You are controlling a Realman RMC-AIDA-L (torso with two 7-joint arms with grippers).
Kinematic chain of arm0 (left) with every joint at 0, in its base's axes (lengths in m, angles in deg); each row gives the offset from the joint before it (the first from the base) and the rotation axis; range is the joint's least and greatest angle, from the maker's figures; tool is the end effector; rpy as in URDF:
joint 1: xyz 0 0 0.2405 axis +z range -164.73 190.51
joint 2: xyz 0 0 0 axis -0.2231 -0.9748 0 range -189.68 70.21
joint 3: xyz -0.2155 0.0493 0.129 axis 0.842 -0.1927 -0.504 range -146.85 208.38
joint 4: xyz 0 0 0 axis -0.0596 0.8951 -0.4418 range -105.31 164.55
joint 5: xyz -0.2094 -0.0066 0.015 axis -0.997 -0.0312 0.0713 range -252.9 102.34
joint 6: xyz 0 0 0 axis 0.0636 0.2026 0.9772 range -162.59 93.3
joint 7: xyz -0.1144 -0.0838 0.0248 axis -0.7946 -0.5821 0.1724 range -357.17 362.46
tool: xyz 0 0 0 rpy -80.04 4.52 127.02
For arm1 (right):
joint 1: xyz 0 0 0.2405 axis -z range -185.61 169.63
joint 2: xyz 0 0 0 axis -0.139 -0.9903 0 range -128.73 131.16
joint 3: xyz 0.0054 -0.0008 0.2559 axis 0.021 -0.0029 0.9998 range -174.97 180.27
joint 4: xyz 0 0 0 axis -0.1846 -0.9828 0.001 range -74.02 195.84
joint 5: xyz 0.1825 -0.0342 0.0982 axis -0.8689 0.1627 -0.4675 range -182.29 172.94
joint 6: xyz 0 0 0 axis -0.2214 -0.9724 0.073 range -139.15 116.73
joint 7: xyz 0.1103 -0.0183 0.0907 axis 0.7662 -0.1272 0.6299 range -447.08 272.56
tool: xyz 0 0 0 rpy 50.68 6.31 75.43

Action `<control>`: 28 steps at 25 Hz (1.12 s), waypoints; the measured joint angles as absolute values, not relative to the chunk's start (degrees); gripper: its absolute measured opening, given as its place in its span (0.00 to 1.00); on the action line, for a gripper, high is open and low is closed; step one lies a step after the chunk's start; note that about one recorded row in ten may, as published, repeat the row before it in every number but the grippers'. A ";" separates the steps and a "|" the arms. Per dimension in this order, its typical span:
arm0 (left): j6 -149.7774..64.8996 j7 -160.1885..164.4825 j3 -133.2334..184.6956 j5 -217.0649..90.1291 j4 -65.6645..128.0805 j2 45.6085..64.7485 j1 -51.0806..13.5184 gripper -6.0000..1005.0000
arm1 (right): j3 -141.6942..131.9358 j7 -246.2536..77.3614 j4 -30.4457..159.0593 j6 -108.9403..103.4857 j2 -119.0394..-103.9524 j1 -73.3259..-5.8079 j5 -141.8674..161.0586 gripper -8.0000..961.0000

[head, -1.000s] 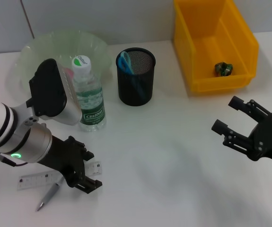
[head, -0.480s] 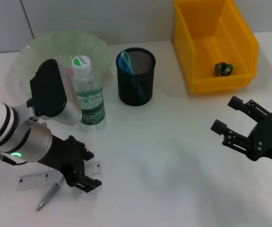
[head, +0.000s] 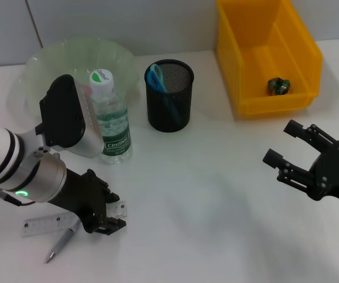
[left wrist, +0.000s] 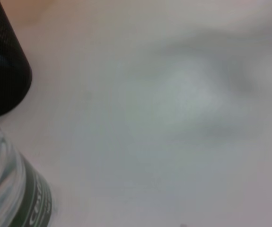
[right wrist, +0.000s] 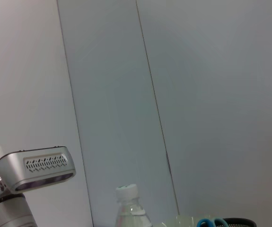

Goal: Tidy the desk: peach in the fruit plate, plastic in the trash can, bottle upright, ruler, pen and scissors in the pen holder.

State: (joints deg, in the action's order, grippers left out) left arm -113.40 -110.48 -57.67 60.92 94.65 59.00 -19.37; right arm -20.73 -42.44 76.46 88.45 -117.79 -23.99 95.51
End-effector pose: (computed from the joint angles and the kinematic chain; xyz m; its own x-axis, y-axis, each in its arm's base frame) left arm -0.2014 0.3346 -0.0568 0.9366 0.1864 -0.2966 0.1537 -0.9795 -0.1303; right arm 0.3184 0.2352 -0.0016 0.5711 -0.0502 -0.8194 -0.5714 -0.7409 -0.3529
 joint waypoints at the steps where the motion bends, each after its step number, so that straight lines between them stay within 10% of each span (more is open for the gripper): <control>1: -113.40 -110.48 -57.67 60.92 94.65 59.00 -19.37 0.55 | -20.73 -42.44 76.46 88.45 -117.78 -23.98 95.52 0.87; 28: -122.67 -112.41 -55.15 48.96 120.24 58.89 -10.68 0.40 | -19.86 -42.45 76.39 89.50 -117.78 -23.86 95.01 0.87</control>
State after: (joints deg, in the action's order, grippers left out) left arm -122.67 -112.41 -55.15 48.96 120.24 58.89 -10.68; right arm -19.86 -42.45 76.39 89.50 -117.78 -23.86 95.01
